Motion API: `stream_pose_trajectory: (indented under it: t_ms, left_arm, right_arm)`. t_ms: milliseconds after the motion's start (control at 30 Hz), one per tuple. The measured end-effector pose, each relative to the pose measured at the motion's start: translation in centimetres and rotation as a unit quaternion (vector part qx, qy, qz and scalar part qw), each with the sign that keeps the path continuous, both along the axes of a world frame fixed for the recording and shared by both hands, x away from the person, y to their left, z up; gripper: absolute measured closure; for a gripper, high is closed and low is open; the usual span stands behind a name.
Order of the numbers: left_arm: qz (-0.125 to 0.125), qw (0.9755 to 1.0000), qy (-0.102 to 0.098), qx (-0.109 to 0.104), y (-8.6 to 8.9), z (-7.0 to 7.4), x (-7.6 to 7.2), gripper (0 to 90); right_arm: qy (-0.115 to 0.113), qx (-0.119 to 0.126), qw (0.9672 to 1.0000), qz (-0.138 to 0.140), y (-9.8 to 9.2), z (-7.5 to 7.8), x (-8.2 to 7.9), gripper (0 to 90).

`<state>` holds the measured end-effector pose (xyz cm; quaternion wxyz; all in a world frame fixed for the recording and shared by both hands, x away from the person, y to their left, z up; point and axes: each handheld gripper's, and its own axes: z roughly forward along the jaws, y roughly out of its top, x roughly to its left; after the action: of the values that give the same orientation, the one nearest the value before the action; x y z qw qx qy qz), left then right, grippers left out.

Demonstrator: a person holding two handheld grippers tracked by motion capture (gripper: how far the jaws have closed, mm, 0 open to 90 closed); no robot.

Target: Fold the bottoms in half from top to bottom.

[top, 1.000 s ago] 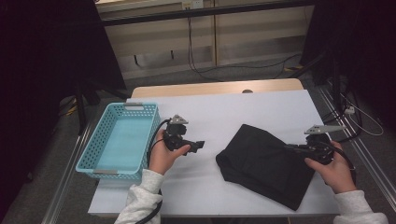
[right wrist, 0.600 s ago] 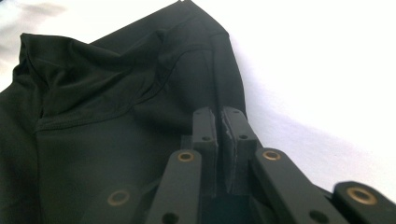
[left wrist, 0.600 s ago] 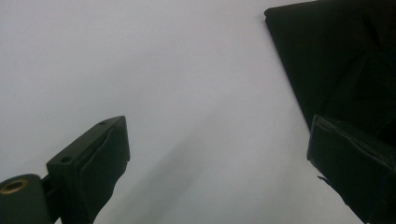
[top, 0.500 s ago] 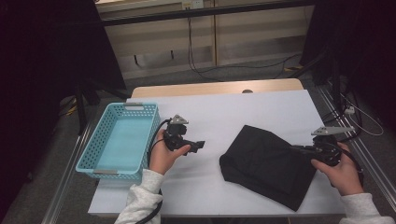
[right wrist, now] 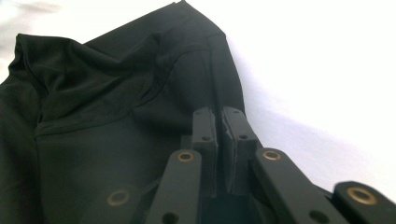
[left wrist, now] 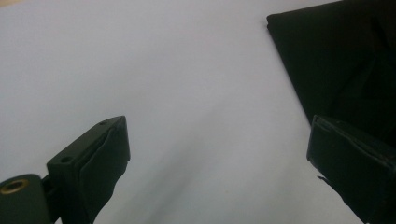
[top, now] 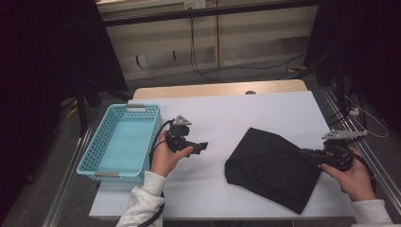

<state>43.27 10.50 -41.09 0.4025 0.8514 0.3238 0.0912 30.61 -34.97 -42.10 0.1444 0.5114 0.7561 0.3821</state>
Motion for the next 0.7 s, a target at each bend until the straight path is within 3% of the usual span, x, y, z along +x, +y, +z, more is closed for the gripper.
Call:
stream_pose_trajectory:
  t_ms: [300,467,567,700]
  left_arm:
    - [-0.007,1.0,0.0,0.0,-0.6,0.0,-0.2,5.8]
    - [-0.011,0.9999,0.0,0.002,-1.0,0.0,-0.3,5.8]
    - [-0.013,0.9999,-0.001,0.006,-1.1,-0.1,-0.3,5.8]
    - [-0.012,0.9999,0.0,0.002,-1.2,-0.1,-0.4,5.8]
  right_arm:
    - [0.002,-0.007,0.9999,-0.008,-1.1,0.2,-1.0,84.2]
    - [0.006,-0.023,0.9996,-0.011,-1.9,0.6,-1.9,83.8]
    - [0.012,-0.032,0.9994,-0.012,-2.2,0.4,-2.1,78.9]
    - [-0.012,-0.037,0.9989,-0.025,-2.2,0.4,-1.9,62.5]
